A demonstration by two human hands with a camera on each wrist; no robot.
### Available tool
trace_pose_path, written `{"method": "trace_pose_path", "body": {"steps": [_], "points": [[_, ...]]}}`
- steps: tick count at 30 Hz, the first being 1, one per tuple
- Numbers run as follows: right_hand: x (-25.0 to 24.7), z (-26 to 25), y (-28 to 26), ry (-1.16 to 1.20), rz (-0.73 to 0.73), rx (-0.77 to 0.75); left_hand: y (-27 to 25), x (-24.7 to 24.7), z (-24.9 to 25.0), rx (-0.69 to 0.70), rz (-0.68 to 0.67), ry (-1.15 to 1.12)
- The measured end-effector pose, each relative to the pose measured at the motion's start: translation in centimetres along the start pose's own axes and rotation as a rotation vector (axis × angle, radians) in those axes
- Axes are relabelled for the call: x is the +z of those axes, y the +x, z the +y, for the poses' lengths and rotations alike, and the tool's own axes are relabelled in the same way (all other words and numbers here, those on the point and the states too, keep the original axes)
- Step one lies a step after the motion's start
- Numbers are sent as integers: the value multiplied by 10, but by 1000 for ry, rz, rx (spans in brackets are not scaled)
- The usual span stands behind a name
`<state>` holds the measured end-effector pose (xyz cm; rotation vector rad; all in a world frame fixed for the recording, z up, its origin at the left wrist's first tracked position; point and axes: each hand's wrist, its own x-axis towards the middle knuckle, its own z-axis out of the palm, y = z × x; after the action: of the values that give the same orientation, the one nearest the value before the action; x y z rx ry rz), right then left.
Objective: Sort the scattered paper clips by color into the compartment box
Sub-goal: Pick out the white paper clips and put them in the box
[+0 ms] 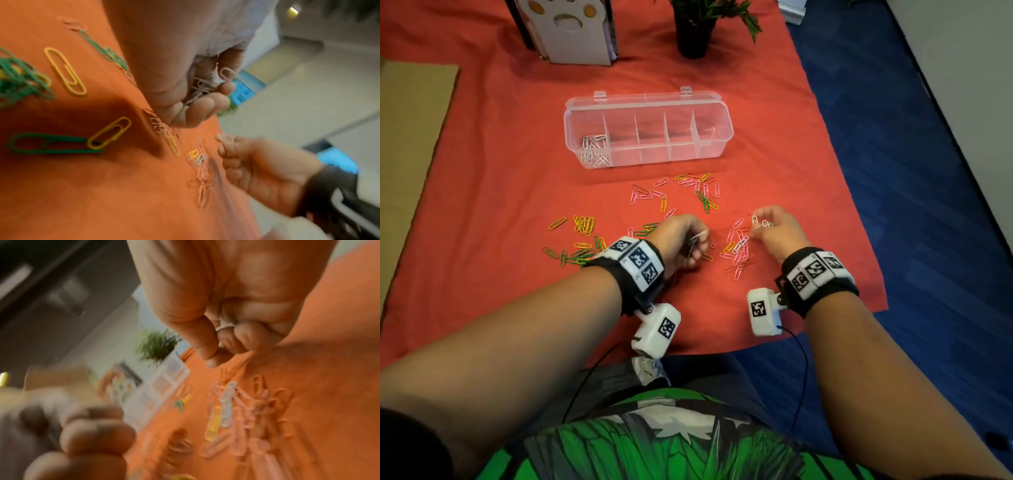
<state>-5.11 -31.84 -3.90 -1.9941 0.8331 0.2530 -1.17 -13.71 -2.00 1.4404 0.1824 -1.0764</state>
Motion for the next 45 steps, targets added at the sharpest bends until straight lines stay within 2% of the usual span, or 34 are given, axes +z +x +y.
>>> {"method": "trace_pose_path", "body": {"steps": [1,3,5,6,7,9,10,12,14,17,24,27,30,32,35,37,40,42,45], "points": [[-2,1,-2,157,-51,25,-1,-2,3,-22,-30,-114],[-4,2,-7,499,-126,96,-1,-1,4,-19,-53,-140],[-5,3,-11,724,-160,192,4,6,2,32,-11,-23],[-4,6,-10,717,-155,210,9,9,-1,78,32,92],[-4,7,-9,603,-132,193,13,12,-4,141,85,246],[-1,12,-3,144,-72,75,21,18,-11,267,151,567],[1,13,-2,-73,-43,-6,24,21,-13,316,140,730],[7,15,0,-340,0,-141,26,27,-16,395,87,1070],[10,18,0,-439,18,-245,26,30,-17,465,66,1296],[5,19,1,-495,35,-307,27,26,-20,500,104,1386],[3,15,-3,-585,38,-253,28,9,-18,524,235,1356],[11,14,-10,-698,52,-252,31,16,-18,509,220,1409],[11,6,-10,-698,59,-275,34,20,-18,475,224,1468],[7,1,-7,-588,42,-263,36,19,-17,441,234,1473],[-2,-3,-1,-208,12,-177,37,12,-18,408,230,1404],[-7,-4,-1,-20,36,-131,34,8,-17,427,256,1260],[-10,-3,2,21,84,-91,27,2,-11,429,319,994],[-9,0,7,-78,108,-92,24,-6,-9,350,302,785],[-4,1,5,-408,158,-176,19,-15,-7,254,266,379]]}}
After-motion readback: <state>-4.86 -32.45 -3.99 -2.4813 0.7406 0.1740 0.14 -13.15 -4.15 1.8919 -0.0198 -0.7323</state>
